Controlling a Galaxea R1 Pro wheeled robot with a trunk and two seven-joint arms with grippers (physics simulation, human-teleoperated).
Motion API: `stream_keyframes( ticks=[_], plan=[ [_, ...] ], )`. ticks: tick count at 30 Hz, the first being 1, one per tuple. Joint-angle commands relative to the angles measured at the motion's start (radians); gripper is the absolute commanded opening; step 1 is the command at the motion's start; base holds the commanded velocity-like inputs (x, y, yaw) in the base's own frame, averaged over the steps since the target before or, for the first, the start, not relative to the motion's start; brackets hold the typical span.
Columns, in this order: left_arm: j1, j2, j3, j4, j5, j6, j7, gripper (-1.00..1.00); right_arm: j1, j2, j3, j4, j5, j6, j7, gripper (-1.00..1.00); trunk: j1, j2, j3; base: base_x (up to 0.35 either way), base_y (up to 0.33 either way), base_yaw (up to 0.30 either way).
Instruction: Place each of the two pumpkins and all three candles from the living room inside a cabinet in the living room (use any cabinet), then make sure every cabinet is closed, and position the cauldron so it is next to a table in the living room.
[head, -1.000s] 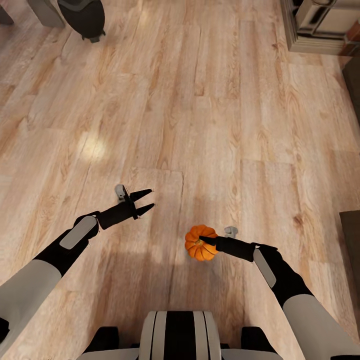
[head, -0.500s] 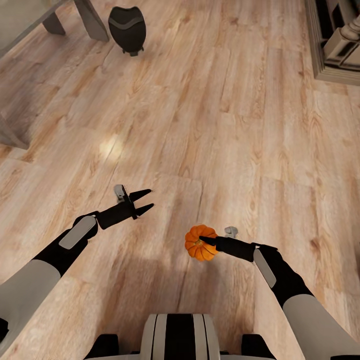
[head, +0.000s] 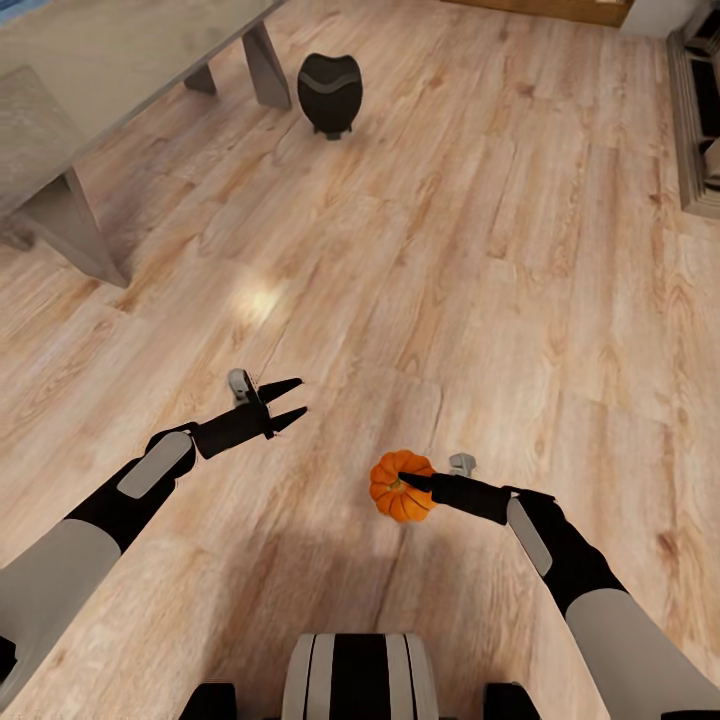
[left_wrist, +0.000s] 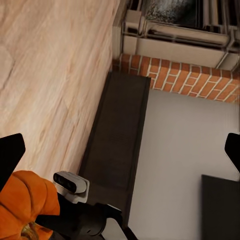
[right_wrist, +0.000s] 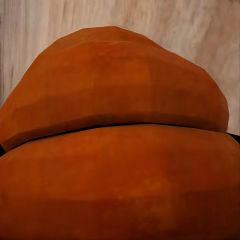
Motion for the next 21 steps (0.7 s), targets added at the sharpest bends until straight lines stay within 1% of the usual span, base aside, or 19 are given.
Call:
stream_keyframes(
  ticks=[1,15,20,21],
  plan=[
    [0.0,0.0,-0.001,0.0,0.0,0.0,0.0,1.0,0.001,0.0,0.0,0.0,-0.003,0.001,0.001,-1.0,0.0,0.0,0.004,0.0,0.0,0.286],
    [0.0,0.003,-0.001,0.0,0.001,0.0,-0.002,1.0,0.005,0.0,0.0,-0.003,0.001,0.001,0.002,-1.0,-0.007,0.004,0.063,0.0,0.0,0.283],
    [0.0,0.003,-0.001,0.0,0.001,0.0,-0.002,1.0,0.005,0.001,0.0,-0.003,0.0,0.001,0.002,-1.0,-0.007,0.004,0.067,0.0,0.0,0.274],
    [0.0,0.003,-0.001,0.0,0.001,0.0,-0.002,1.0,0.005,0.0,0.0,-0.003,0.0,0.001,0.002,-1.0,-0.007,0.004,0.072,0.0,0.0,0.274]
  ],
)
